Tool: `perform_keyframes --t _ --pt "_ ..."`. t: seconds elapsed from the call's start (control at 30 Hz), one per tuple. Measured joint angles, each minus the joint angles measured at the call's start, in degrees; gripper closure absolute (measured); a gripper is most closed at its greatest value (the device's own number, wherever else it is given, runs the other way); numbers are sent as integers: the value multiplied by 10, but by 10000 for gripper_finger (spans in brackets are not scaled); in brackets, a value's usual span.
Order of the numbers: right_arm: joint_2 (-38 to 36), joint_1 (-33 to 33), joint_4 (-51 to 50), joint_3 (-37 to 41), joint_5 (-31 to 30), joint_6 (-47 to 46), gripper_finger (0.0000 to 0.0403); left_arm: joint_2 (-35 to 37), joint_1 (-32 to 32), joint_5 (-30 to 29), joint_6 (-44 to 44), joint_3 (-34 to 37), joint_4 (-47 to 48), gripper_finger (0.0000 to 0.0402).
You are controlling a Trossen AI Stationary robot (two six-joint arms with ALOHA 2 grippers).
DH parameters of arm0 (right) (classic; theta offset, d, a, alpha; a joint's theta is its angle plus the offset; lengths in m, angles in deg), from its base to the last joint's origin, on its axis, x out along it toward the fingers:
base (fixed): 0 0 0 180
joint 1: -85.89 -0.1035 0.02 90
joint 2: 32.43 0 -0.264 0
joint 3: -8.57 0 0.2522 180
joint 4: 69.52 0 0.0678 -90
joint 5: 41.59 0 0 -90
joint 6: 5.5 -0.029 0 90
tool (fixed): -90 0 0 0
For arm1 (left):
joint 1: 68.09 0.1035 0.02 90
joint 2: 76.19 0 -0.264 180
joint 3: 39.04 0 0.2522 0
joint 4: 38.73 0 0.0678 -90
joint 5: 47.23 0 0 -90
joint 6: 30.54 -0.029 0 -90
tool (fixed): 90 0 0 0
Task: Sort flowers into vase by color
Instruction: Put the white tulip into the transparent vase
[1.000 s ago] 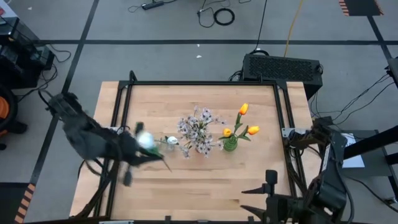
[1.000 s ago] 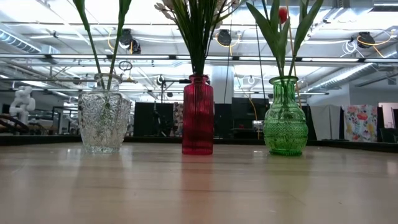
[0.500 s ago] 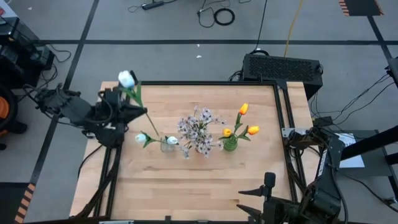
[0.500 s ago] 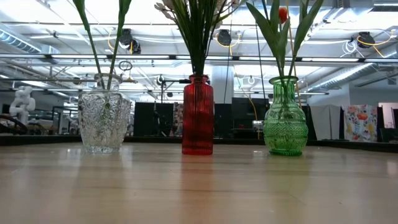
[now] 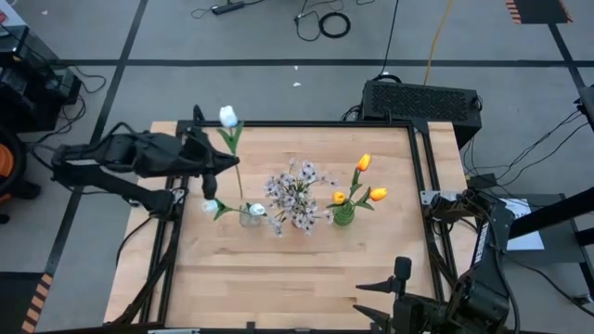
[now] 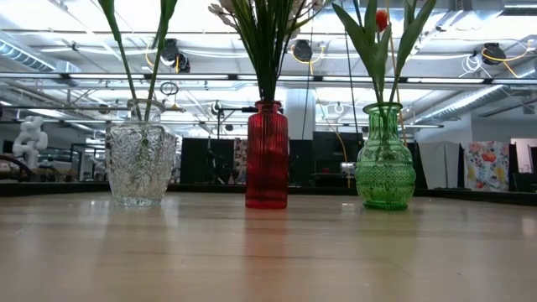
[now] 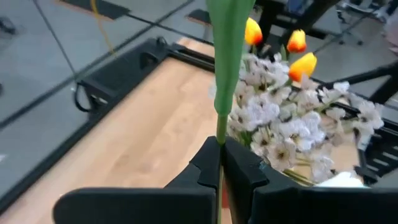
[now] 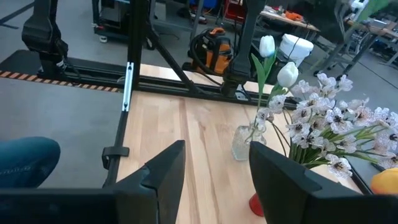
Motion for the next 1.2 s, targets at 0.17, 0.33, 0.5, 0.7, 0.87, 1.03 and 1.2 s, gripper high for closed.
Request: perform_keyframes --t 0.17,0.33,0.5,0.7,0.87,1.03,1.2 --pt "0 0 -2 0 2 0 232 4 27 52 2 45 -25 389" --pt "0 0 -2 0 2 0 232 28 26 57 15 120 -99 389" --pt "0 0 -2 0 3 -6 232 49 26 65 15 175 -134 389" --pt "0 0 -2 0 3 -9 232 67 26 70 26 212 -152 389" --pt "0 0 -2 0 3 -9 232 73 26 71 30 243 -171 389" --pt "0 0 -2 0 3 -9 232 73 26 71 31 263 -179 389" --pt "0 0 -2 0 3 -9 232 73 26 71 31 279 -197 389"
